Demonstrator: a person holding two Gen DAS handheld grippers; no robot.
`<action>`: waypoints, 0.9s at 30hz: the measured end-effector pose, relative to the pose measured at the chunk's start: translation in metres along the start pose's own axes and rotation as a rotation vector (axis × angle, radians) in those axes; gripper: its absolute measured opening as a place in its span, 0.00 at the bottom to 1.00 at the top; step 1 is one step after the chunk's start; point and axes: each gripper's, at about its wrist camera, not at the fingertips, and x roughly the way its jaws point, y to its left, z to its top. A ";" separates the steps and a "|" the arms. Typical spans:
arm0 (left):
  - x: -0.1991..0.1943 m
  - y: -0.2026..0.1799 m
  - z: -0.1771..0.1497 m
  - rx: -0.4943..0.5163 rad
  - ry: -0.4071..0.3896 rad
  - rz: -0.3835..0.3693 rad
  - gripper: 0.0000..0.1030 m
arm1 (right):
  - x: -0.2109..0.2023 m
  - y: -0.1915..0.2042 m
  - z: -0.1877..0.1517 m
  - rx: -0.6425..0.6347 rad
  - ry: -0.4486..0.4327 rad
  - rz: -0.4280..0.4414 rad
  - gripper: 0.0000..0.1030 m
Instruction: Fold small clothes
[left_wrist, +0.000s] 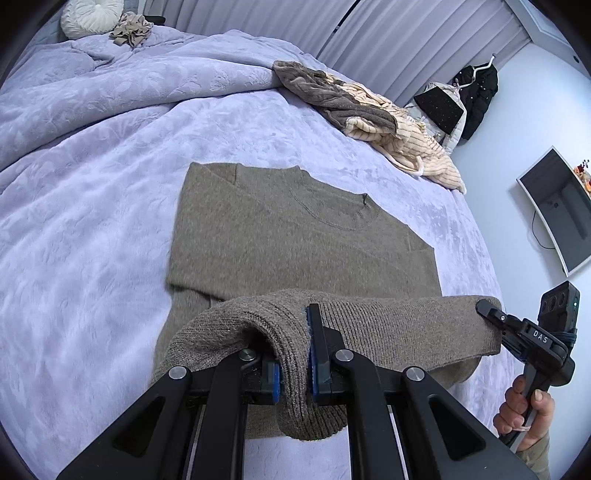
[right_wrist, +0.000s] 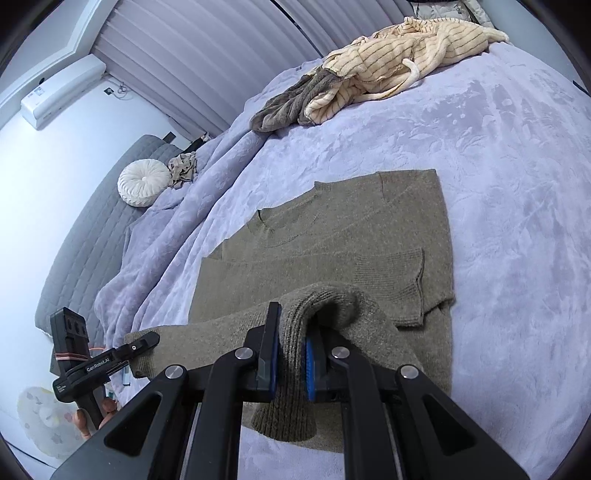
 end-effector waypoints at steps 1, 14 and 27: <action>0.002 -0.001 0.003 0.002 -0.001 0.006 0.11 | 0.002 0.000 0.003 -0.001 -0.001 -0.002 0.11; 0.035 -0.020 0.036 0.080 0.004 0.124 0.11 | 0.037 -0.002 0.042 -0.007 0.015 -0.054 0.11; 0.064 -0.029 0.071 0.106 0.009 0.153 0.11 | 0.061 -0.013 0.075 0.016 0.018 -0.074 0.11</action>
